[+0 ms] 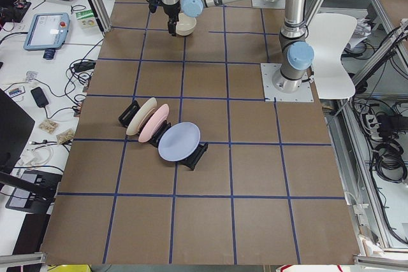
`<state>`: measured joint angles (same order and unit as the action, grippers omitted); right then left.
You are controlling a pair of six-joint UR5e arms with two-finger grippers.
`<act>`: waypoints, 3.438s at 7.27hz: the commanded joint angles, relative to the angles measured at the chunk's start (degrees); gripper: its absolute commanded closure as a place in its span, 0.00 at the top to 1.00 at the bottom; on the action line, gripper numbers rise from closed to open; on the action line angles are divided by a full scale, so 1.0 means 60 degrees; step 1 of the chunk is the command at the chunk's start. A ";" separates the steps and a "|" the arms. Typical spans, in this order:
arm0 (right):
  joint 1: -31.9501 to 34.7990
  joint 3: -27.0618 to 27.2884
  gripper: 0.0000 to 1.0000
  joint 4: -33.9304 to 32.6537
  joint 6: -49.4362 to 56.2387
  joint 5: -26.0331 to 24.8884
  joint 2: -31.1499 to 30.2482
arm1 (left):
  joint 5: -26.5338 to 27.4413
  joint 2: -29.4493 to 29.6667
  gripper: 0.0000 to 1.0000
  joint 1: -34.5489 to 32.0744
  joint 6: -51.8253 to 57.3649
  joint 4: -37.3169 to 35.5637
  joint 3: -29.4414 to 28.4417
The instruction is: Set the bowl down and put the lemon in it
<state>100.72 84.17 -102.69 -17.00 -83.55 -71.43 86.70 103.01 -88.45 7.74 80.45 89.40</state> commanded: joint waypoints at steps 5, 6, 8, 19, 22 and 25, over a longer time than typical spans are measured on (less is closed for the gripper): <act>0.1480 0.0325 0.00 -0.1341 -0.1531 0.0097 0.1490 | 0.0608 -0.0996 1.00 0.0122 -0.0250 0.2412 -0.0970; 0.1510 0.0487 0.00 -0.1342 -0.1503 0.0053 0.1504 | 0.0550 -0.1112 1.00 0.0108 -0.0250 0.2426 -0.0839; 0.1510 0.0678 0.00 -0.1733 -0.1502 0.0169 0.1693 | 0.0564 -0.1216 1.00 0.0107 -0.0279 0.2092 -0.0414; 0.0912 0.0708 1.00 -0.1685 -0.1357 -0.0399 0.0662 | 0.0593 -0.1392 1.00 0.0122 -0.0440 0.2045 -0.0515; -0.0800 0.0897 1.00 0.1009 0.0206 -0.0503 -0.1607 | 0.0521 -0.1348 1.00 0.0224 -0.0440 0.2045 -0.0530; -0.1887 0.0928 1.00 0.3267 0.1178 -0.0910 -0.3398 | 0.0550 -0.1377 1.00 0.0210 -0.0440 0.2045 -0.0530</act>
<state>91.51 89.61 -87.84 -11.29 -87.38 -87.43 89.91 94.71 -87.18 5.10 92.72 86.23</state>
